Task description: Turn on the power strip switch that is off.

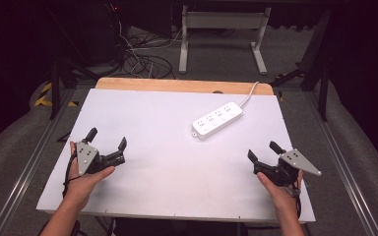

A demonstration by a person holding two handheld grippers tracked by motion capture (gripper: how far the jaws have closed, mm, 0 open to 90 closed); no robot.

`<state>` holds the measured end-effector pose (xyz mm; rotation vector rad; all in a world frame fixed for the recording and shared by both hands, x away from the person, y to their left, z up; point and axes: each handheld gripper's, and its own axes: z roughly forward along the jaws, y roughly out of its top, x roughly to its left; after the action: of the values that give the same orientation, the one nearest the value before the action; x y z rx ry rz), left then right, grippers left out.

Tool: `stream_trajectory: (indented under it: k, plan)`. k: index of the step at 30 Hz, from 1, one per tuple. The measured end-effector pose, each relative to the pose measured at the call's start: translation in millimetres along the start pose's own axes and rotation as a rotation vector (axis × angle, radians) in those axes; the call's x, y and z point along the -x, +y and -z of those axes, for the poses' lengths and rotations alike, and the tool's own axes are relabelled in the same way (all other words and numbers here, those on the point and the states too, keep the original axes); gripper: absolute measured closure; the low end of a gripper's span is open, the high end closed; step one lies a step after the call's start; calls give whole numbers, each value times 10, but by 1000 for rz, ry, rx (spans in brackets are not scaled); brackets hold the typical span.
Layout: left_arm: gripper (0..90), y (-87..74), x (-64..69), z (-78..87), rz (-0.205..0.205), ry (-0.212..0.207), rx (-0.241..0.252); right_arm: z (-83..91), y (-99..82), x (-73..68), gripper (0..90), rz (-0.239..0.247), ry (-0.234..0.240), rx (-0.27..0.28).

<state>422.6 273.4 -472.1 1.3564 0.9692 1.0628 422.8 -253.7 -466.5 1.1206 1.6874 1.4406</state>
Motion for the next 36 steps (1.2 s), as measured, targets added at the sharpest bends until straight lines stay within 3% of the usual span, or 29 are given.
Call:
stream_trajectory:
  k: [13,22,28,31,33,34,36]
  plan:
    - [9,1,12,-4,-7,-6,-1,28,14,-13,185,2,4,14]
    - [3,4,21,-32,1,-10,4,121,73,-21,273,48,-11,29]
    - [7,6,19,-45,6,-6,6,229,216,-24,578,51,15,64]
    - [8,2,10,-51,-3,-5,0,268,331,-42,744,7,4,3]
    - [13,0,6,-51,-6,-6,-3,278,416,-53,852,-23,36,-18]
    - [13,0,6,-51,-6,-6,-3,278,416,-53,852,-23,36,-18]
    - [13,-3,11,-57,-8,-4,-3,250,591,-81,900,17,59,-37]
